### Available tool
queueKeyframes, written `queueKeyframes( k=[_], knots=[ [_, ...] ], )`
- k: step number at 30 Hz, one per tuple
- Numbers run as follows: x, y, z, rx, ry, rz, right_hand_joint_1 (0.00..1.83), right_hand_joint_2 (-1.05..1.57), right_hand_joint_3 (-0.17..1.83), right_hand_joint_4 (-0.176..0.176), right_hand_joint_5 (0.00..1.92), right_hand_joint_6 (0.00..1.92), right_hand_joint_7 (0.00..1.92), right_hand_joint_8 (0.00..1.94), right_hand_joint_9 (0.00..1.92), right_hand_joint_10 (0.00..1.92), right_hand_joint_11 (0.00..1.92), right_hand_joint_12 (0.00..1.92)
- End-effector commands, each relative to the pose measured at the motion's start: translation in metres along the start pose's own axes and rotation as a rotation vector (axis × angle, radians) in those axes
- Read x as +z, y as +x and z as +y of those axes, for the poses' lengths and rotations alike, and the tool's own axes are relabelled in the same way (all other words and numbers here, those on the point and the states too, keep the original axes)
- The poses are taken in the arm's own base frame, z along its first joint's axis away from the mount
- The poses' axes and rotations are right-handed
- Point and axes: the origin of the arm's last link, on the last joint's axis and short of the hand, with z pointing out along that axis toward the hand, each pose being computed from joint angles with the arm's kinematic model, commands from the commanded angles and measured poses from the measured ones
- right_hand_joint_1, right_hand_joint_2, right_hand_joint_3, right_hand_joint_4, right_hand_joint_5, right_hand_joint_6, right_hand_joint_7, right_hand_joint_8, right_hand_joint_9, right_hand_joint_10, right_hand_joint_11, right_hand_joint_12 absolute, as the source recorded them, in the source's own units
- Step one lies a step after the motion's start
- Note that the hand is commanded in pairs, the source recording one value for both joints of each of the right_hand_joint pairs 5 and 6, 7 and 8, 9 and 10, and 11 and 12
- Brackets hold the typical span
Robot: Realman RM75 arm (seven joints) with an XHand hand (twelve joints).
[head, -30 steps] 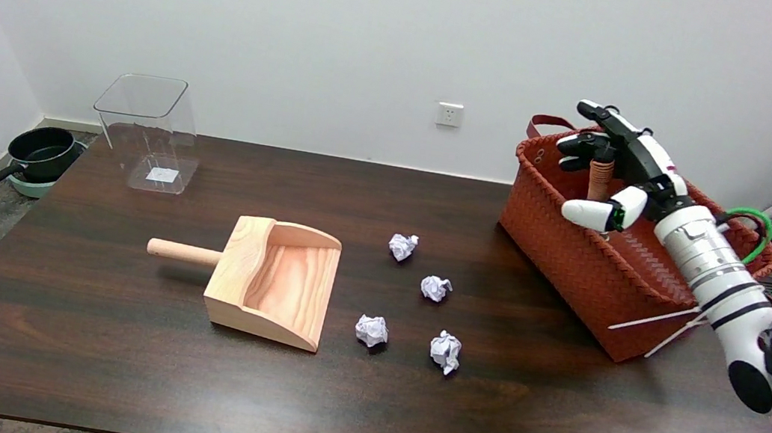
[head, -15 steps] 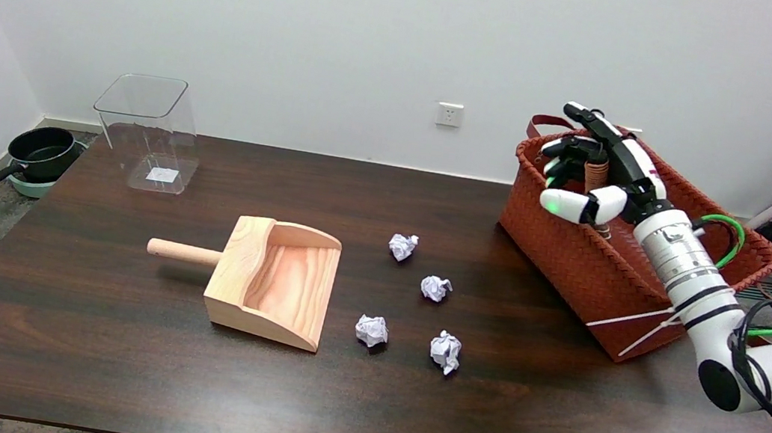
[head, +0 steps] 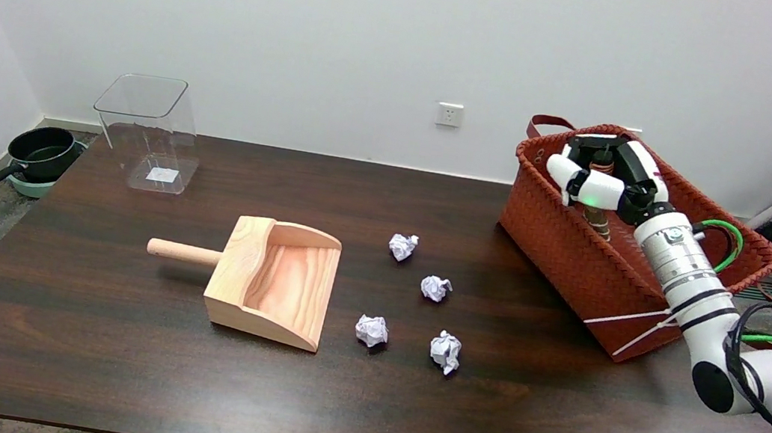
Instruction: Pick up the broom by its handle.
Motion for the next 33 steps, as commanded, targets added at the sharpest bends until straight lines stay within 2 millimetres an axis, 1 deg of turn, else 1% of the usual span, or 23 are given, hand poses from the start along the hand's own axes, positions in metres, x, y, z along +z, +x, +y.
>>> queueKeyframes(
  k=[1, 4, 6, 11, 17, 20, 26, 31, 33],
  knots=[
    [0.0, 0.006, 0.0, 0.02, 0.017, 0.037, 1.06, 0.73, 0.88, 0.0, 1.58, 1.58, 1.56, 1.56, 1.65, 1.65, 1.55, 1.55],
    [0.002, 0.007, -0.003, 0.02, 0.034, 0.042, 1.06, 0.79, 0.93, 0.0, 1.8, 1.8, 1.66, 1.66, 1.74, 1.74, 1.64, 1.64],
    [0.003, 0.009, -0.005, 0.02, 0.043, 0.049, 1.06, 0.81, 0.95, 0.0, 1.9, 1.9, 1.71, 1.71, 1.8, 1.8, 1.7, 1.7],
    [0.005, 0.01, -0.009, 0.021, 0.059, 0.056, 1.06, 0.83, 1.01, 0.0, 1.92, 1.92, 1.85, 1.85, 1.91, 1.91, 1.8, 1.8],
    [0.011, 0.01, -0.017, 0.025, 0.085, 0.059, 1.06, 0.81, 1.08, 0.0, 1.92, 1.92, 1.92, 1.92, 1.92, 1.92, 1.83, 1.83],
    [0.018, 0.014, -0.03, -0.008, 0.134, 0.074, 1.06, 0.82, 1.09, 0.0, 1.92, 1.92, 1.92, 1.92, 1.92, 1.92, 1.83, 1.83],
    [0.032, 0.026, -0.073, -0.131, 0.234, 0.142, 1.06, 0.85, 1.08, 0.0, 1.92, 1.92, 1.92, 1.92, 1.92, 1.92, 1.81, 1.81],
    [0.038, 0.036, -0.105, -0.218, 0.219, 0.21, 1.07, 0.96, 1.02, 0.0, 1.92, 1.92, 1.92, 1.92, 1.92, 1.92, 1.79, 1.79],
    [0.039, 0.039, -0.111, -0.194, 0.213, 0.233, 1.07, 0.98, 1.02, 0.0, 1.92, 1.92, 1.92, 1.92, 1.92, 1.92, 1.79, 1.79]
  ],
)
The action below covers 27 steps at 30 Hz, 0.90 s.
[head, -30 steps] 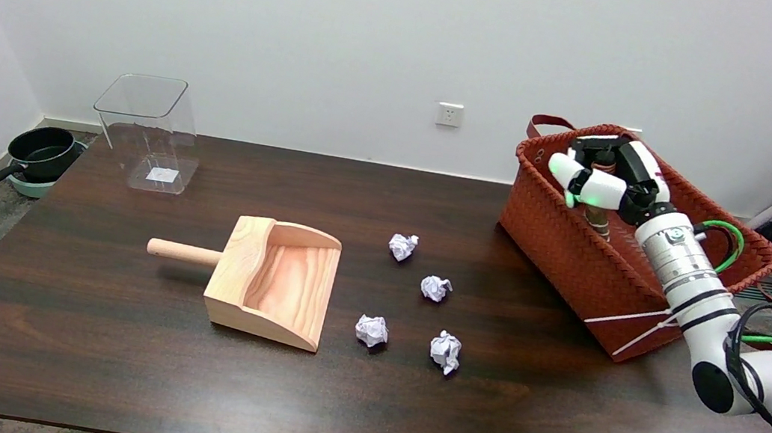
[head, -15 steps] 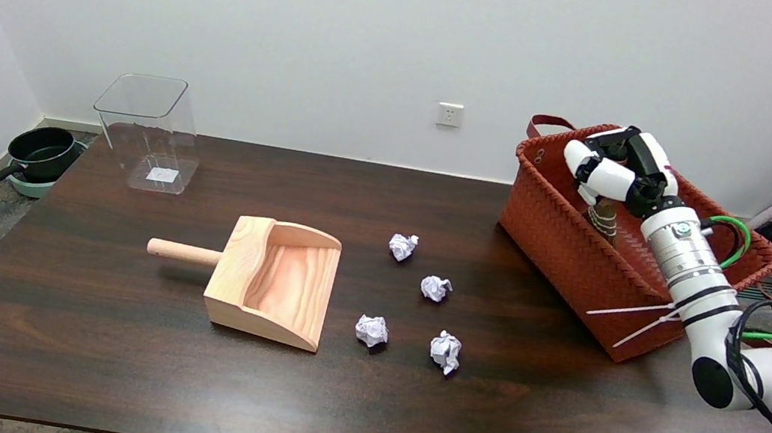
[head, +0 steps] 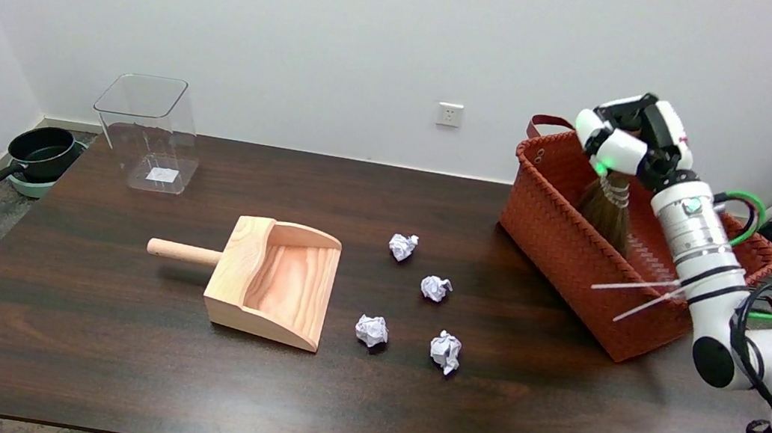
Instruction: Pick up the broom by its handle.
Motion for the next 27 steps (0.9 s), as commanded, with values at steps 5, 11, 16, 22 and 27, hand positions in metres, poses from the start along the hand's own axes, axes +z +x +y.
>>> queueKeyframes(
  k=[5, 11, 16, 22, 27],
  knots=[
    [0.04, 0.023, -0.095, -0.113, 0.147, 0.152, 1.06, 1.03, 1.02, 0.0, 1.92, 1.92, 1.92, 1.92, 1.92, 1.92, 1.8, 1.8],
    [0.041, 0.028, -0.118, -0.019, 0.215, 0.191, 1.06, 1.07, 1.07, 0.0, 1.92, 1.92, 1.92, 1.92, 1.92, 1.92, 1.79, 1.79],
    [0.042, 0.026, -0.143, 0.064, 0.302, 0.218, 1.04, 1.09, 1.13, 0.0, 1.92, 1.92, 1.92, 1.92, 1.92, 1.92, 1.8, 1.8],
    [0.05, 0.021, -0.167, 0.135, 0.357, 0.198, 1.03, 1.11, 1.16, 0.0, 1.92, 1.92, 1.92, 1.92, 1.92, 1.92, 1.81, 1.81],
    [0.041, 0.006, -0.191, 0.249, 0.415, 0.158, 1.02, 1.13, 1.19, 0.0, 1.92, 1.92, 1.92, 1.92, 1.92, 1.92, 1.82, 1.82]
  ],
)
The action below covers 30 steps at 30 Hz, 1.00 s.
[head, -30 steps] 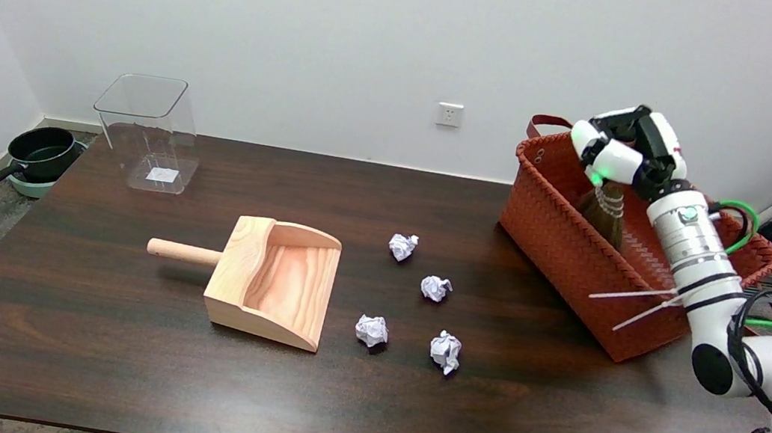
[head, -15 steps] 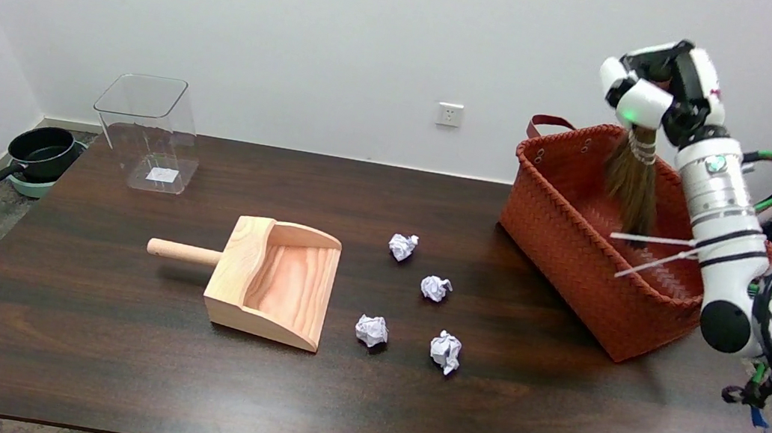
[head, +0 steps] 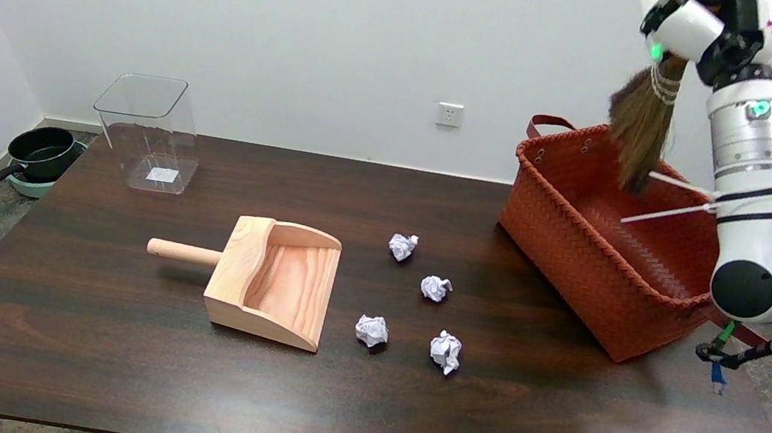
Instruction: Pick up the broom by its handle.
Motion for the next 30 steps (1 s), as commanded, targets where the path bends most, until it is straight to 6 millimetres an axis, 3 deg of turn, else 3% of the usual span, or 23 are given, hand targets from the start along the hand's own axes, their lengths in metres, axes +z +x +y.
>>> queueKeyframes(
  k=[1, 7, 11, 19, 25, 30],
  knots=[
    [0.009, -0.021, -0.083, 0.275, 0.182, 0.0, 1.01, 1.14, 1.19, 0.0, 1.92, 1.92, 1.92, 1.92, 1.92, 1.92, 1.82, 1.82],
    [-0.021, -0.044, -0.102, 0.313, 0.255, -0.027, 0.98, 1.25, 1.16, 0.0, 1.92, 1.92, 1.92, 1.92, 1.92, 1.92, 1.83, 1.83],
    [-0.04, -0.07, -0.087, 0.414, 0.213, -0.03, 0.95, 1.33, 1.16, 0.0, 1.92, 1.92, 1.92, 1.92, 1.92, 1.92, 1.82, 1.82],
    [-0.057, -0.106, -0.072, 0.463, 0.123, -0.124, 0.95, 1.36, 1.16, 0.0, 1.92, 1.92, 1.92, 1.92, 1.92, 1.92, 1.84, 1.84],
    [-0.068, -0.123, -0.045, 0.466, 0.031, -0.128, 0.92, 1.37, 1.2, 0.0, 1.92, 1.92, 1.92, 1.92, 1.92, 1.92, 1.88, 1.88],
    [-0.078, -0.129, -0.034, 0.414, 0.042, -0.112, 0.91, 1.38, 1.2, 0.0, 1.92, 1.92, 1.92, 1.92, 1.92, 1.92, 1.89, 1.89]
  ],
)
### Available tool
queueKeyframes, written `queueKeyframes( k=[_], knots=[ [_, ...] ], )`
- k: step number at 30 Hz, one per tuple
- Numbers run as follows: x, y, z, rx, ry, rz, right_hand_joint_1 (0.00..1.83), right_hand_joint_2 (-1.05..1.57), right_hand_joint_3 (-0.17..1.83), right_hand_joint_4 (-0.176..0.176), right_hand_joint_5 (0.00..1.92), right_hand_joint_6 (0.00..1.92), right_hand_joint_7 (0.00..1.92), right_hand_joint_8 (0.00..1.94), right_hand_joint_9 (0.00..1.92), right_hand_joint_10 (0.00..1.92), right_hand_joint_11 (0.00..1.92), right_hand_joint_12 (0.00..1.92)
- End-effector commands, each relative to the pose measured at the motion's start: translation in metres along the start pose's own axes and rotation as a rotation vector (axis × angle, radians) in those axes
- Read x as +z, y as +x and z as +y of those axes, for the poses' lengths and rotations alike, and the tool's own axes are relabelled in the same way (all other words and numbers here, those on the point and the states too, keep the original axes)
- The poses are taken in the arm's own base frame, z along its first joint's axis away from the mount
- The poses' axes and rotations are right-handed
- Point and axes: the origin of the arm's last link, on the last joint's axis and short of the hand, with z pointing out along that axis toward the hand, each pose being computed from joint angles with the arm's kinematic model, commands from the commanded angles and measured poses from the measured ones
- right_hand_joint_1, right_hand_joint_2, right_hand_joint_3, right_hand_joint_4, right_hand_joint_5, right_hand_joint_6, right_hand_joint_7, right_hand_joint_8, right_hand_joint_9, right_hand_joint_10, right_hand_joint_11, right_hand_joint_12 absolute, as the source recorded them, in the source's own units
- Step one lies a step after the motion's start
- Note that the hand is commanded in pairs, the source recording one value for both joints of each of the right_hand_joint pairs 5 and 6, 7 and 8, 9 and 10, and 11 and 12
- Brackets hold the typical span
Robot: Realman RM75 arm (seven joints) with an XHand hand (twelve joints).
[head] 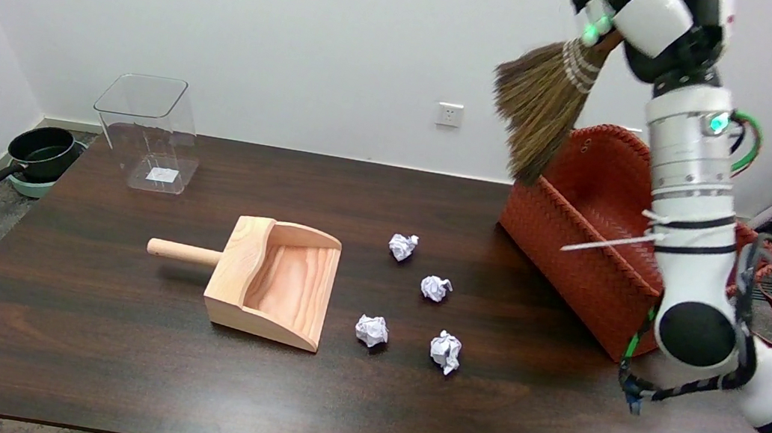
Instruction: Pick up the broom by its handle.
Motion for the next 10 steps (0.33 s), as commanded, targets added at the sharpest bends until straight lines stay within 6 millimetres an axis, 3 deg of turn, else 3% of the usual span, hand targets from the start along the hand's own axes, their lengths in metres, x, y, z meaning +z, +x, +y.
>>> queueKeyframes(
  k=[1, 10],
  knots=[
    [-0.047, -0.036, 0.043, 0.042, -0.097, 0.003, 0.91, 1.38, 1.19, 0.0, 1.92, 1.92, 1.92, 1.92, 1.92, 1.92, 1.89, 1.89],
    [-0.101, -0.042, 0.076, 0.004, -0.215, 0.049, 0.88, 1.46, 1.15, 0.0, 1.92, 1.92, 1.92, 1.92, 1.92, 1.92, 1.89, 1.89]
  ],
)
